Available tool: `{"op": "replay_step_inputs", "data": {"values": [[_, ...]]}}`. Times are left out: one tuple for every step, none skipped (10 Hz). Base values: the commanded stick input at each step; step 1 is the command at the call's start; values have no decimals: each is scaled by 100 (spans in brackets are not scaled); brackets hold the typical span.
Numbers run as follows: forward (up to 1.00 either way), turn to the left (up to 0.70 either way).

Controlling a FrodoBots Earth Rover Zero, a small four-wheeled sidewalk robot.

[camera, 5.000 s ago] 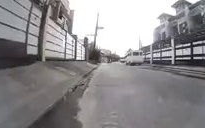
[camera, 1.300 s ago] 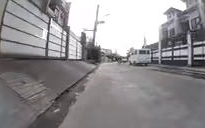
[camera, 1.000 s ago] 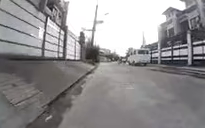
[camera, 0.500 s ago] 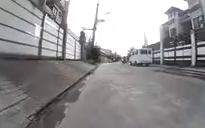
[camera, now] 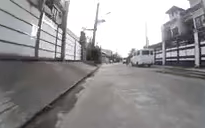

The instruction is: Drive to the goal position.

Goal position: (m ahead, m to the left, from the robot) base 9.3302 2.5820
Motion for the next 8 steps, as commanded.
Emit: {"op": "replay_step_inputs", "data": {"values": [[64,0],[64,0],[64,0],[64,0],[64,0],[64,0],[64,0],[64,0]]}}
